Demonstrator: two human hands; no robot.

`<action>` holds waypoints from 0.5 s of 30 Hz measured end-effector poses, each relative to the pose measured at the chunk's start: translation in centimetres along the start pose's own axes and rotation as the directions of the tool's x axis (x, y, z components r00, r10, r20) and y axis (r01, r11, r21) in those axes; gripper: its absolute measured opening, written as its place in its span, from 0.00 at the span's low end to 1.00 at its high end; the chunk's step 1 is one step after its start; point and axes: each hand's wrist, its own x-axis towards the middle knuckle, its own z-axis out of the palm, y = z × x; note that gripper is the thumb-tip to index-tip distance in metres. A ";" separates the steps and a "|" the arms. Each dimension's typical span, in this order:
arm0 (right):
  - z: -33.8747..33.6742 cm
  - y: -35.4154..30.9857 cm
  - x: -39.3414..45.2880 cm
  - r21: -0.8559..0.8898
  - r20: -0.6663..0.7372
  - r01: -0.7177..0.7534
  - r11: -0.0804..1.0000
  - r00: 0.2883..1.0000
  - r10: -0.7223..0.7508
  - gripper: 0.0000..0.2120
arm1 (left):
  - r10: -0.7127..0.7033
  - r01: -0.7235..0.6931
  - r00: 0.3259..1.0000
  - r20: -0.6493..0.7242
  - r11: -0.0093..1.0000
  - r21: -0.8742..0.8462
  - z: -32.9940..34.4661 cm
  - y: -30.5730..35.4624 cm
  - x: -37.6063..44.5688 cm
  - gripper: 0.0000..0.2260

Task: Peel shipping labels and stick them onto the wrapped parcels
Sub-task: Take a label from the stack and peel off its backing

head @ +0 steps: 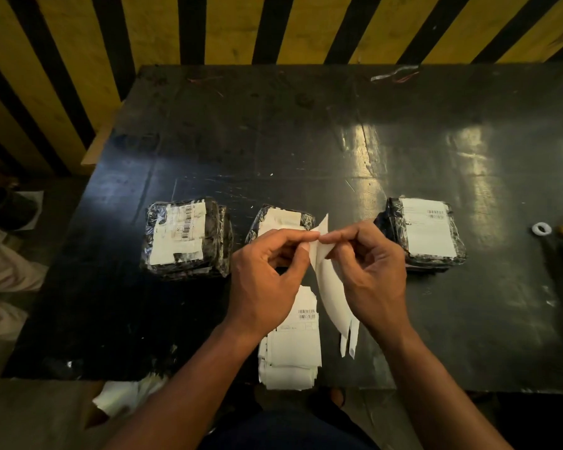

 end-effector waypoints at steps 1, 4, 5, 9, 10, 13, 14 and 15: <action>0.1 0.0 -0.1 0.003 0.014 -0.010 1.000 1.000 0.009 0.12 | 0.002 -0.002 1.000 -0.005 1.000 0.001 0.1 0.0 0.0 0.09; 0.2 -0.1 -0.4 0.029 0.052 -0.036 0.999 0.998 0.035 0.04 | 0.007 -0.008 1.000 -0.029 1.000 -0.003 0.1 -0.2 0.0 0.09; 0.3 -0.3 -0.5 0.043 0.065 -0.047 0.998 0.997 0.044 0.03 | 0.009 -0.010 0.999 -0.034 1.000 -0.008 0.1 -0.2 0.0 0.09; 0.6 -0.5 -0.4 0.108 0.046 -0.108 0.988 0.994 0.103 0.04 | 0.017 -0.019 0.999 -0.044 0.999 -0.042 0.1 -0.2 -0.2 0.08; 0.6 -0.4 -0.4 0.112 0.040 -0.117 0.987 0.993 0.113 0.05 | 0.014 -0.017 0.999 -0.048 0.999 -0.048 0.1 -0.2 -0.3 0.09; 0.8 -0.2 -0.3 0.127 0.039 -0.143 0.982 0.990 0.139 0.06 | 0.001 -0.005 0.997 -0.076 0.999 -0.054 0.3 -0.3 -0.5 0.12; 0.8 -0.1 -0.3 0.148 0.035 -0.155 0.977 0.988 0.151 0.06 | -0.006 0.001 0.997 -0.080 0.998 -0.059 0.3 -0.3 -0.5 0.12; 0.8 -0.1 -0.4 0.177 0.032 -0.172 0.969 0.985 0.169 0.06 | -0.014 0.009 0.997 -0.078 0.998 -0.065 0.3 -0.4 -0.6 0.13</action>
